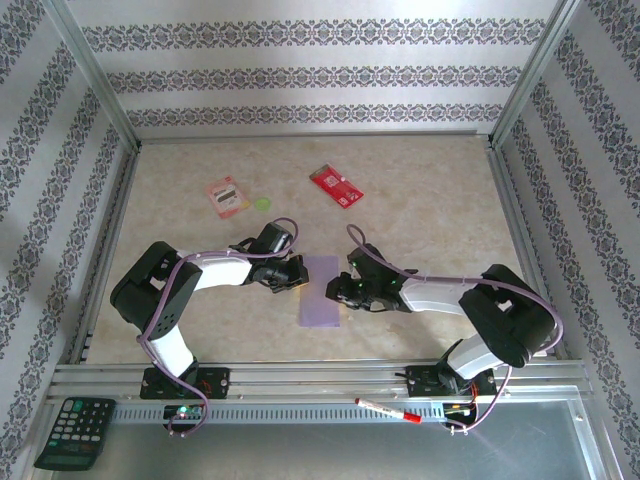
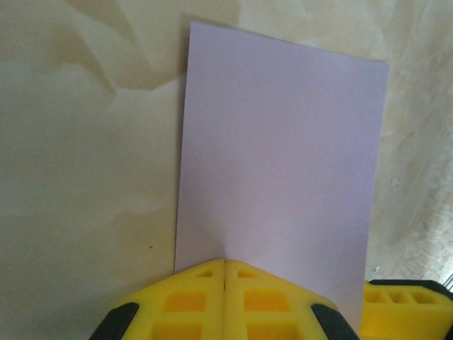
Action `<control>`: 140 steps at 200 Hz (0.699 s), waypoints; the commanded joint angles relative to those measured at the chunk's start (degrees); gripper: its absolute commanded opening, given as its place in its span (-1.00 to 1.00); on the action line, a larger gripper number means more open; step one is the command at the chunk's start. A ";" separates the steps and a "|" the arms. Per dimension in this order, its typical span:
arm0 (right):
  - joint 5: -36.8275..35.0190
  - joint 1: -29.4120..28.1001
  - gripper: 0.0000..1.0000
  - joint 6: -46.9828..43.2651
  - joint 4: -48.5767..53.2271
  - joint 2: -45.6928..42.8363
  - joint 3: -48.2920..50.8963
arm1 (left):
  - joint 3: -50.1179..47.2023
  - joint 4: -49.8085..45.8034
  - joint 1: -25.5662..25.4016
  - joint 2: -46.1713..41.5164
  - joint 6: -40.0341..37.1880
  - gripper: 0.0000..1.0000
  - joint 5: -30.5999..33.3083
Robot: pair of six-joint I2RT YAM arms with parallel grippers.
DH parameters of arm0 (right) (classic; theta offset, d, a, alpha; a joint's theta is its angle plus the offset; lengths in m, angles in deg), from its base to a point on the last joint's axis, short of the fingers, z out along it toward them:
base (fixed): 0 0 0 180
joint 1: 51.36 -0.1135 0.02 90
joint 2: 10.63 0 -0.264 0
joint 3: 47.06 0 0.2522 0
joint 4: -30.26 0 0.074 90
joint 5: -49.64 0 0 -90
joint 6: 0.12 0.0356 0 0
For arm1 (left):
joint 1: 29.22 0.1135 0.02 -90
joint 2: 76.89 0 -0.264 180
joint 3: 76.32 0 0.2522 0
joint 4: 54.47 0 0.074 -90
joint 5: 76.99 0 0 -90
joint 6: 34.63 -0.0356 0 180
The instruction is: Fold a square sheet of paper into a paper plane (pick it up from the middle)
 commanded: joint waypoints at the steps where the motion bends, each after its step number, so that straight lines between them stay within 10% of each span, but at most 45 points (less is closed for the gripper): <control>1: -1.05 1.37 -0.54 0.59 -0.87 1.30 -1.78 | -0.95 -6.92 -1.00 2.75 -1.49 -1.00 2.94; 38: -0.08 3.28 -0.92 0.82 -0.46 3.01 -3.09 | 0.15 -7.43 -1.00 2.13 -1.99 -0.99 2.24; 86: -0.25 4.03 -1.00 9.98 1.49 -0.87 -1.63 | 0.64 -5.57 -2.21 -9.32 -6.25 -0.44 0.84; 140: 1.95 4.87 -1.00 17.18 4.72 -3.42 -1.70 | -7.53 -3.30 -16.38 -24.47 -15.95 -0.08 13.41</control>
